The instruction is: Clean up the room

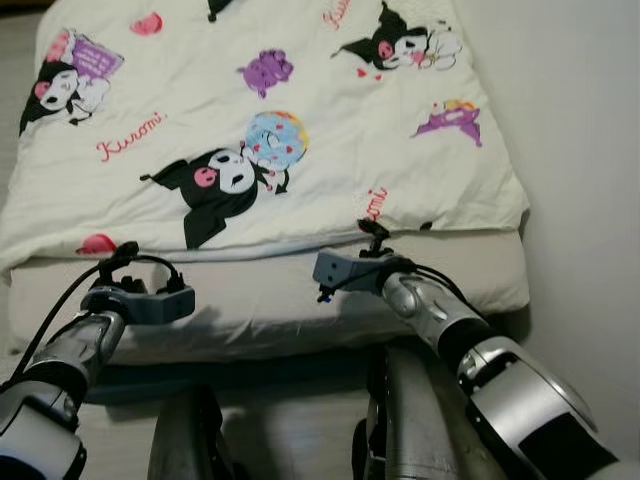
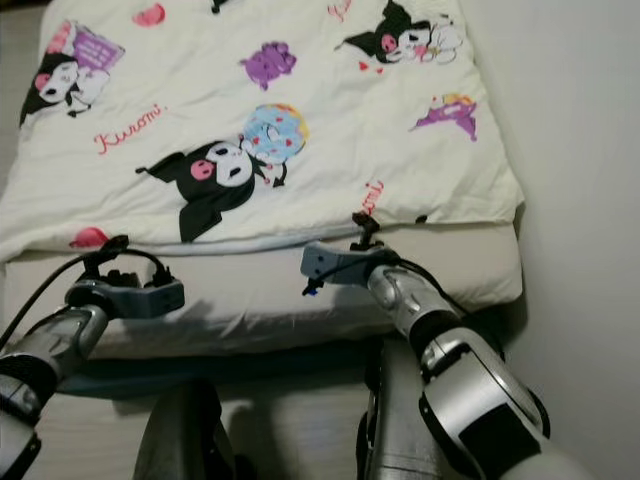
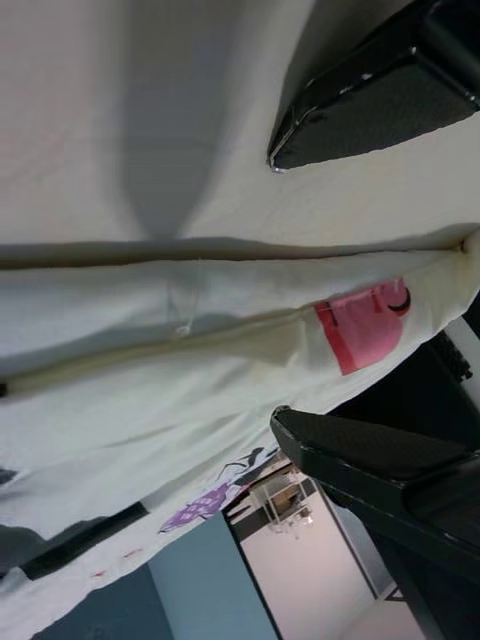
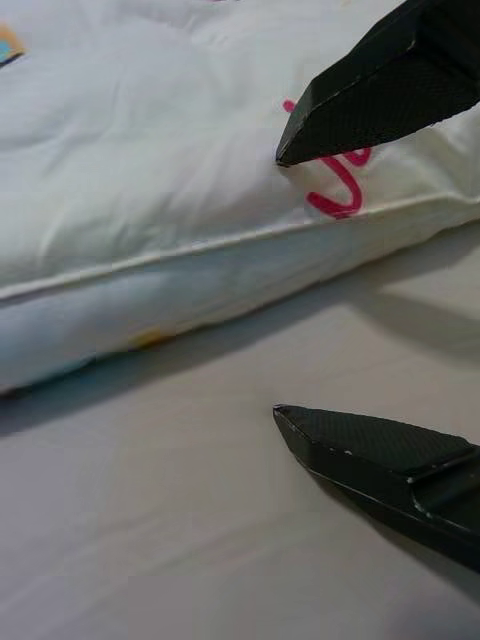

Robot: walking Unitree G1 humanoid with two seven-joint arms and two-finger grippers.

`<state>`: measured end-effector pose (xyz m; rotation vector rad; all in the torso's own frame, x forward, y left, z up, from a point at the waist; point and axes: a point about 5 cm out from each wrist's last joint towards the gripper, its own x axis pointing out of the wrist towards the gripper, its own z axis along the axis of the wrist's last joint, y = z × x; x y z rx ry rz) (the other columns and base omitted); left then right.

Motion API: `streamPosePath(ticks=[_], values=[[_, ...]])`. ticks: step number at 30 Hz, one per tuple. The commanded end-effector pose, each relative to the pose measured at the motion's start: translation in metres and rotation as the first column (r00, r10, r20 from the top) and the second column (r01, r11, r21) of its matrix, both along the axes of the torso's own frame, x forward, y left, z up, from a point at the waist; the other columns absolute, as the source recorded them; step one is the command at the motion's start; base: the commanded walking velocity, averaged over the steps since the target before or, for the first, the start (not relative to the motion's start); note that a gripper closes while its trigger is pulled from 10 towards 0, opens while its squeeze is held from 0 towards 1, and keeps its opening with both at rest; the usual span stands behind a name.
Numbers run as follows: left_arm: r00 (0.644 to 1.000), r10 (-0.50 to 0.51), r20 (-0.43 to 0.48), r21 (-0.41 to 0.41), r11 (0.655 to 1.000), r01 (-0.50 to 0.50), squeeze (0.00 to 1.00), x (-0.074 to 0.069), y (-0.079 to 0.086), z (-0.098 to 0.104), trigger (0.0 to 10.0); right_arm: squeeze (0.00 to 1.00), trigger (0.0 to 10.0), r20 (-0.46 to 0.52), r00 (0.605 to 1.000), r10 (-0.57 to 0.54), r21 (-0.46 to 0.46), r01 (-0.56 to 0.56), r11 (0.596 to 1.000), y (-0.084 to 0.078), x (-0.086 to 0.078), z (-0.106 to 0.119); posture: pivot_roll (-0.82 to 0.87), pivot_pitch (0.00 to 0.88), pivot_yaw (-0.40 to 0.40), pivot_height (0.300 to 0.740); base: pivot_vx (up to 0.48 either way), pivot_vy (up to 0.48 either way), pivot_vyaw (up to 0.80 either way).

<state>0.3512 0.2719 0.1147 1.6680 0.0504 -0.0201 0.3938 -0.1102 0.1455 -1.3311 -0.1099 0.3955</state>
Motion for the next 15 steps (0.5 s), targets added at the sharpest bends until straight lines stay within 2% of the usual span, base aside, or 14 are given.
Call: streamPosePath(ticks=[1, 8, 11, 15], values=[[1.0, 0.015, -0.016, 0.041, 0.999, -0.014, 0.0, -0.003, 0.004, -0.006, 10.0, 0.0, 10.0, -0.007, 1.0, 0.019, -0.039, -0.019, 0.999, 0.003, -0.003, -0.006, -0.12, 0.482, 0.021, 0.456, 0.0, 0.0, 0.0], [0.999, 0.002, 0.051, 0.096, 0.995, -0.007, 0.0, 0.006, 0.001, 0.009, 10.0, 0.0, 10.0, 0.048, 0.999, 0.006, -0.011, -0.005, 1.0, 0.003, 0.002, 0.006, -0.19, 0.477, 0.019, 0.456, 0.0, 0.0, 0.0], [0.997, -0.01, 0.081, 0.13, 0.992, -0.001, 0.0, 0.012, -0.003, 0.018, 10.0, 0.0, 10.0, 0.079, 0.996, 0.033, -0.021, -0.031, 0.999, 0.003, 0.003, 0.012, -0.22, 0.481, 0.023, 0.456, 0.0, 0.0, 0.0], [0.997, -0.008, 0.071, 0.166, 0.986, -0.004, 0.0, 0.015, -0.005, 0.021, 10.0, 0.0, 10.0, 0.094, 0.994, 0.051, -0.018, -0.05, 0.999, 0.001, 0.003, 0.016, -0.24, 0.485, 0.02, 0.456, 0.0, 0.0, 0.0]])
